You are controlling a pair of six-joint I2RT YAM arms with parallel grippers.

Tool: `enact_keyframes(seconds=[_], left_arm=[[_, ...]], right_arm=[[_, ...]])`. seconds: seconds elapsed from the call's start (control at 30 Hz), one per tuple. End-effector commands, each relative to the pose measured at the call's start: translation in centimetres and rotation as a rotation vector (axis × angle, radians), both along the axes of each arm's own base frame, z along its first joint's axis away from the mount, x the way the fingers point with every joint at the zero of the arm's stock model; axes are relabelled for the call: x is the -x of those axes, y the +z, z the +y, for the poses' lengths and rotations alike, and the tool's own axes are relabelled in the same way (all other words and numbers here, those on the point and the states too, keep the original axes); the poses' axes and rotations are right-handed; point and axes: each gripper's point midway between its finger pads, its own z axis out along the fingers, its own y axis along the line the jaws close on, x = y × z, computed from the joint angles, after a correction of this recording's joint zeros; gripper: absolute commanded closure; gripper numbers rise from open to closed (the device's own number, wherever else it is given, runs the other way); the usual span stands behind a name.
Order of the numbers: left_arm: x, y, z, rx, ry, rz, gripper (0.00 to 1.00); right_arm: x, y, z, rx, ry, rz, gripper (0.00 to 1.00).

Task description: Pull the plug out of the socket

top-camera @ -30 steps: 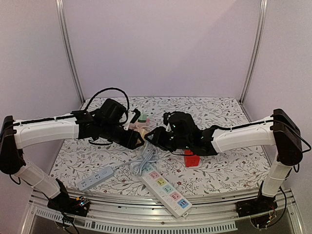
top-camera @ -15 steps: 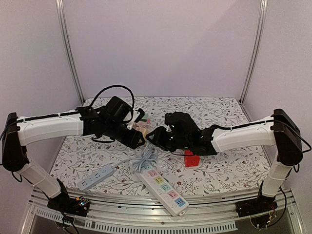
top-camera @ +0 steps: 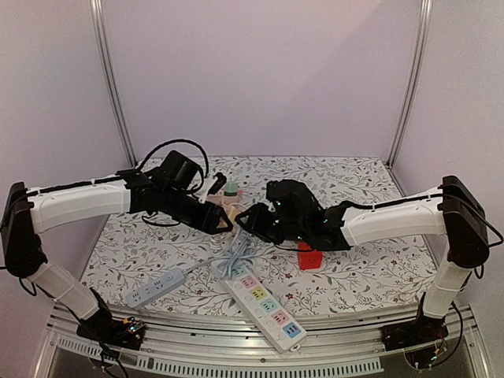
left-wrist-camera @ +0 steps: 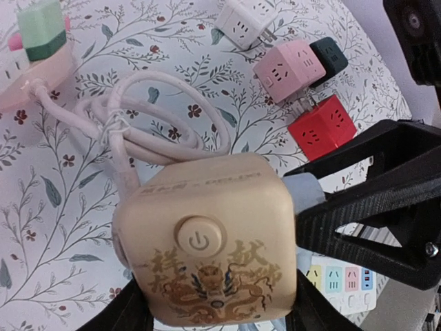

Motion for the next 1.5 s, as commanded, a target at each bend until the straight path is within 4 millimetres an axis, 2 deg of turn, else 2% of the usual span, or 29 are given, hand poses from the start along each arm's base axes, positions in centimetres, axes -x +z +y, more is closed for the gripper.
enact_keyframes(seconds=[0.0,0.23,0.43,0.63,0.87,1.1,1.47], left_arm=[[-0.6,7.5,-2.1,0.299,-0.051,-0.077,0.87],[-1.2,6.2,-1.4,0.213,-0.012,-0.100,0.87],[-1.1,4.7,-0.4,-0.022,0.023,-0.219,0.87],[-1.6,2.5,0.4,-0.214,0.049,-0.238,0.89],[-2.0,2.4,1.3,-0.314,0.079,-0.298,0.90],[-1.8,2.8,1.2,-0.318,0.068,-0.307,0.90],[-1.0,5.0,-0.5,-0.064,0.001,-0.222,0.89]], right_arm=[[0.1,-1.1,-0.7,0.032,-0.021,0.014,1.00],[-0.1,0.0,-0.9,0.017,-0.037,-0.003,1.00],[-0.3,0.9,-0.1,0.007,-0.018,-0.010,1.00],[-0.5,3.2,0.0,-0.030,-0.028,-0.032,1.00],[-0.4,5.2,-0.6,-0.038,-0.032,-0.064,1.00],[-0.5,4.3,-1.1,-0.013,-0.046,-0.059,1.00],[-0.2,1.2,-2.3,0.060,-0.059,-0.043,1.00]])
